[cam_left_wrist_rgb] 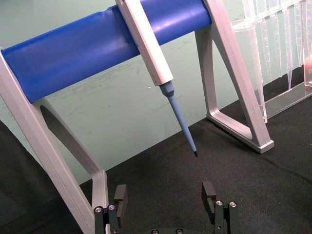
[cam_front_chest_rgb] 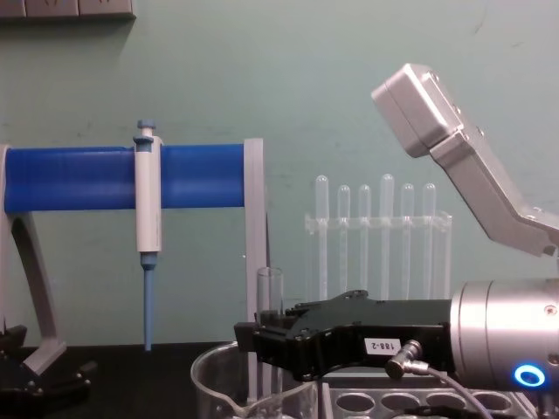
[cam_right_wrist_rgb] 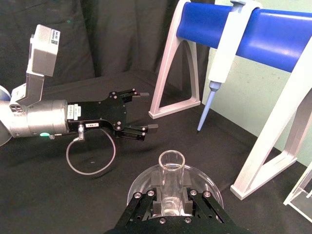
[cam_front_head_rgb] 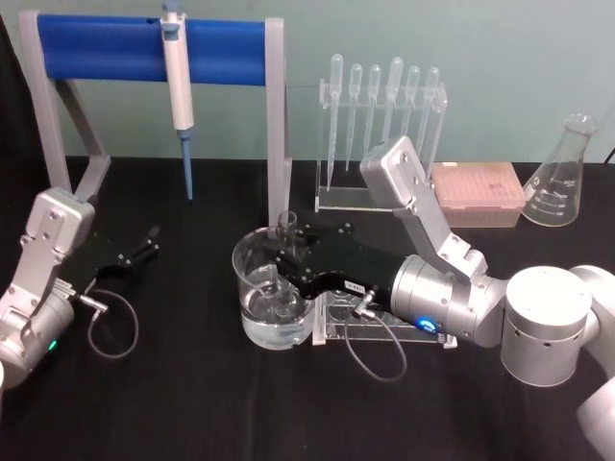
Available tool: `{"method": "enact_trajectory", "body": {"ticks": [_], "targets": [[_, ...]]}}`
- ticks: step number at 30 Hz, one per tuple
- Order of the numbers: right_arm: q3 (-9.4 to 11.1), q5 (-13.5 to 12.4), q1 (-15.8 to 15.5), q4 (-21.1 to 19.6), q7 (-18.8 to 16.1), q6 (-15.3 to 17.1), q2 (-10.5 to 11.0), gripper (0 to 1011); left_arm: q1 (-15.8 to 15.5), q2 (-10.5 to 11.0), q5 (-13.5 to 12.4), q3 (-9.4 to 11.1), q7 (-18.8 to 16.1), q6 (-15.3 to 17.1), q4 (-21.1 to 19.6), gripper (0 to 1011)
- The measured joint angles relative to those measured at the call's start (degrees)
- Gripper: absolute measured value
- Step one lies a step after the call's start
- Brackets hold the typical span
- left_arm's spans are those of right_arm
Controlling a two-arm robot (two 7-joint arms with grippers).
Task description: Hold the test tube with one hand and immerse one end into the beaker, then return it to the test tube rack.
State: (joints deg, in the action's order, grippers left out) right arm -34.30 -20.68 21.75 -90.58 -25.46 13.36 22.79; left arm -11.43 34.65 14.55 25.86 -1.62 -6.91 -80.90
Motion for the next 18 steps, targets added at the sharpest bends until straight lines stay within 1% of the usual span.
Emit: {"method": "enact_trajectory", "body": {"ticks": [18], "targets": [[-0.1, 0.0, 0.0, -0.1, 0.1, 0.0, 0.0, 225, 0.0, 0.0, 0.0, 0.0, 0.0, 0.0, 0.0, 1000]]}}
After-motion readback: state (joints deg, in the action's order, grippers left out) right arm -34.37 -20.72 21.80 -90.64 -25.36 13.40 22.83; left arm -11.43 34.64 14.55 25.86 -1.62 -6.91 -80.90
